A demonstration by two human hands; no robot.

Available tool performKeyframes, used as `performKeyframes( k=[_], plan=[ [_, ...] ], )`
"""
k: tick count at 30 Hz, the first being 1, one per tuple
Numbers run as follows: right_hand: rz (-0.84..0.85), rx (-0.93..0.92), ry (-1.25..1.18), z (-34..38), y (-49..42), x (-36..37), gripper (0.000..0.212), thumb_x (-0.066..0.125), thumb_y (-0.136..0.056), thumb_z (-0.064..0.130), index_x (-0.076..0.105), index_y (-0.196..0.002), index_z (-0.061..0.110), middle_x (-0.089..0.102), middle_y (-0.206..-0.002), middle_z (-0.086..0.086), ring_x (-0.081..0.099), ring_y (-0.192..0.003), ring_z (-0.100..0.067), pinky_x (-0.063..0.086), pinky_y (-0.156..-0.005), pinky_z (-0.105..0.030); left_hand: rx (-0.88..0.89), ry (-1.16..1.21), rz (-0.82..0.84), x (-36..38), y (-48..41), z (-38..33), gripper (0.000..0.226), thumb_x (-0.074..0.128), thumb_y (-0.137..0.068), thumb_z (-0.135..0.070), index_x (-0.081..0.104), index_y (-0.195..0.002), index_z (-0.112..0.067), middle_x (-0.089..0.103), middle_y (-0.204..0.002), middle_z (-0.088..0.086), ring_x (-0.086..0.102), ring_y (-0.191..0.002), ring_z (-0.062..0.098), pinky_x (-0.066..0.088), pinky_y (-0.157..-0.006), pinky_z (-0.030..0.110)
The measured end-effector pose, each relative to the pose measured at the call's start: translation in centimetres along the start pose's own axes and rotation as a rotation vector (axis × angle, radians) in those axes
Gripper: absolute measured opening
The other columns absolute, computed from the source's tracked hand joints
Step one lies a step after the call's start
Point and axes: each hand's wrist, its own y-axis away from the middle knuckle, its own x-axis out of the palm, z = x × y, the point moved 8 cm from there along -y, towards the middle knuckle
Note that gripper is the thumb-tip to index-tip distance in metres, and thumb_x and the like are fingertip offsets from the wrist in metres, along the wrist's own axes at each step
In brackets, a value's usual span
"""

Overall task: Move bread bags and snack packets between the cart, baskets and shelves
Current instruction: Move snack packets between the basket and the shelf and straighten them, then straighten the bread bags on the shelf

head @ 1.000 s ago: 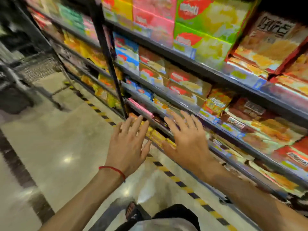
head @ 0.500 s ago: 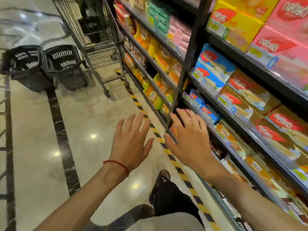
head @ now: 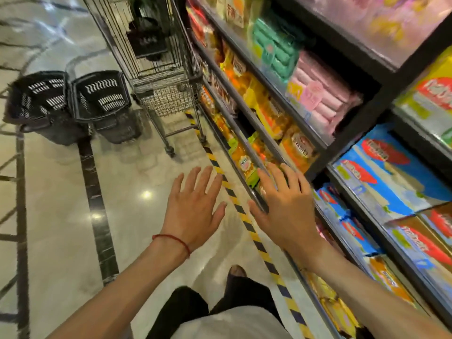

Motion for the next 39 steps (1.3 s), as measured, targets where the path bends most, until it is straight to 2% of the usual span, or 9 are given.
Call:
performKeyframes(
  k=[3, 5, 10, 13, 19, 24, 31, 39],
  plan=[
    [0.087, 0.053, 0.073, 0.5, -4.3, 1.9, 0.068, 0.041, -0.101, 0.063, 0.049, -0.154, 0.021, 0.050, -0.157, -0.006, 0.039, -0.148, -0.033, 0.035, -0.117, -0.056, 0.024, 0.031, 0.002, 1.4, -3.5, 3.0, 0.060, 0.040, -0.101, -0.055, 0.049, -0.149, -0.020, 0.046, -0.156, 0.008, 0.043, -0.142, 0.033, 0.037, -0.114, 0.055],
    [0.116, 0.096, 0.088, 1.3, -6.9, 3.4, 0.069, 0.038, -0.101, 0.064, 0.047, -0.155, 0.023, 0.048, -0.158, -0.004, 0.038, -0.149, -0.032, 0.033, -0.118, -0.056, 0.060, 0.071, 0.014, 2.8, -6.1, 5.3, 0.059, 0.046, -0.099, -0.054, 0.050, -0.148, -0.021, 0.047, -0.156, 0.008, 0.043, -0.142, 0.034, 0.038, -0.113, 0.055],
    [0.036, 0.249, 0.030, 4.9, -12.9, 5.9, 0.058, 0.049, -0.100, 0.056, 0.053, -0.148, 0.024, 0.050, -0.156, -0.003, 0.041, -0.147, -0.031, 0.032, -0.119, -0.053, 0.231, 0.079, 0.039, 5.9, -13.0, 11.7, 0.064, 0.051, -0.096, -0.055, 0.049, -0.149, -0.019, 0.045, -0.156, 0.011, 0.043, -0.142, 0.035, 0.042, -0.110, 0.054],
    [0.015, 0.372, 0.052, 7.9, -15.4, 6.9, 0.057, 0.048, -0.101, 0.053, 0.054, -0.149, 0.023, 0.052, -0.153, -0.003, 0.041, -0.146, -0.030, 0.032, -0.120, -0.051, 0.359, 0.074, 0.044, 6.8, -16.4, 15.5, 0.066, 0.054, -0.096, -0.055, 0.049, -0.150, -0.018, 0.044, -0.157, 0.012, 0.044, -0.142, 0.036, 0.041, -0.110, 0.055],
    [0.046, 0.604, 0.064, 12.1, -17.5, 8.7, 0.060, 0.055, -0.099, 0.053, 0.054, -0.149, 0.019, 0.055, -0.151, -0.008, 0.046, -0.142, -0.036, 0.036, -0.116, -0.056, 0.586, 0.030, 0.059, 7.8, -21.9, 20.1, 0.065, 0.046, -0.098, -0.055, 0.048, -0.152, -0.019, 0.044, -0.158, 0.013, 0.043, -0.143, 0.037, 0.040, -0.112, 0.056],
    [0.058, 0.707, 0.076, 12.7, -16.8, 9.0, 0.058, 0.050, -0.101, 0.053, 0.055, -0.148, 0.019, 0.054, -0.151, -0.007, 0.044, -0.144, -0.033, 0.031, -0.121, -0.053, 0.665, 0.049, 0.087, 8.0, -23.4, 20.4, 0.063, 0.046, -0.098, -0.052, 0.047, -0.151, -0.018, 0.044, -0.158, 0.012, 0.042, -0.144, 0.036, 0.040, -0.112, 0.057],
    [-0.032, 0.794, 0.090, 9.9, -14.1, 10.9, 0.058, 0.051, -0.102, 0.052, 0.054, -0.148, 0.018, 0.055, -0.150, -0.005, 0.045, -0.142, -0.032, 0.027, -0.122, -0.050, 0.694, 0.056, 0.108, 10.5, -23.6, 18.0, 0.064, 0.040, -0.098, -0.053, 0.047, -0.151, -0.018, 0.042, -0.159, 0.013, 0.040, -0.144, 0.035, 0.038, -0.112, 0.056],
    [0.026, 0.971, 0.098, 7.1, -14.3, 15.4, 0.060, 0.051, -0.101, 0.051, 0.054, -0.150, 0.017, 0.051, -0.155, -0.008, 0.042, -0.145, -0.035, 0.029, -0.122, -0.054, 0.769, 0.108, 0.216, 15.0, -27.7, 14.4, 0.060, 0.054, -0.098, -0.050, 0.048, -0.149, -0.020, 0.043, -0.157, 0.008, 0.040, -0.142, 0.033, 0.037, -0.111, 0.054]
  ],
)
